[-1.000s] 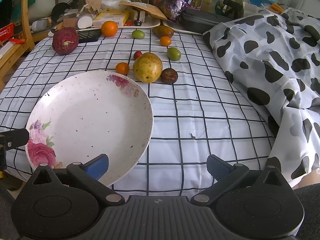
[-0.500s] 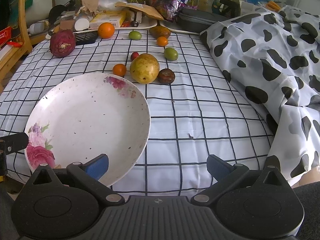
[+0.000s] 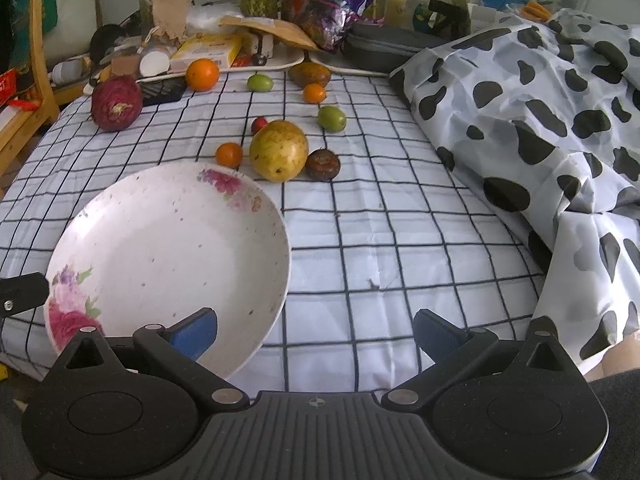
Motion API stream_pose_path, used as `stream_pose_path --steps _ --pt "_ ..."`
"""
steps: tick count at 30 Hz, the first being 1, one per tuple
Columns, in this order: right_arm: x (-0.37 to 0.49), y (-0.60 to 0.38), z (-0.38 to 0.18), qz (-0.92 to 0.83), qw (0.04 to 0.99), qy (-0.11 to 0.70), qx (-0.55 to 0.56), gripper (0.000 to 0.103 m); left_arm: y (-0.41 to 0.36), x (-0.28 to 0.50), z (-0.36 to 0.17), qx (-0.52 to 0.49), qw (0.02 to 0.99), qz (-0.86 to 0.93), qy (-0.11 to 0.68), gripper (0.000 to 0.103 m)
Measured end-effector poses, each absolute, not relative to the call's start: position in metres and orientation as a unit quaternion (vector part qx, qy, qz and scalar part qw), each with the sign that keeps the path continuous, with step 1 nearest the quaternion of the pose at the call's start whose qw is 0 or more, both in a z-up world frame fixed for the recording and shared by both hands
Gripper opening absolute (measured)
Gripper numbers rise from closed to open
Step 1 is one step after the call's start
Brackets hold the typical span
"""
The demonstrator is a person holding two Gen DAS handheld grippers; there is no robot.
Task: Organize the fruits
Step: 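Grasp the large yellow fruit with the right tool while the left tool approaches the red onion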
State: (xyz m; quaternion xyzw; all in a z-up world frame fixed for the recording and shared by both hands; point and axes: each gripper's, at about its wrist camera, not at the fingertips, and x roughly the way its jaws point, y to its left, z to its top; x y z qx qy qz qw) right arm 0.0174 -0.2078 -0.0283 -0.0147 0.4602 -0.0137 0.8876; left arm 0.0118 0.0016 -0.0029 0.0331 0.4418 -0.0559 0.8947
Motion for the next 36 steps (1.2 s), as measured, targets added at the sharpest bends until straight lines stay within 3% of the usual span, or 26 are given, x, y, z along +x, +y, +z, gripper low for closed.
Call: stream_pose_path --steps 11,32,36 --pt "0.057 -0.216 -0.029 0.028 0.914 0.404 -0.015 0.103 0.019 0.046 0.003 0.043 0.92 -0.029 0.388 0.102" --pt "0.131 -0.218 -0.029 0.102 0.911 0.399 -0.01 0.103 0.052 0.132 0.001 0.001 0.915 -0.046 0.4 0.102" --pt "0.15 -0.222 -0.033 0.11 0.905 0.41 0.004 0.095 0.054 0.149 -0.001 -0.004 0.914 -0.049 0.404 0.102"
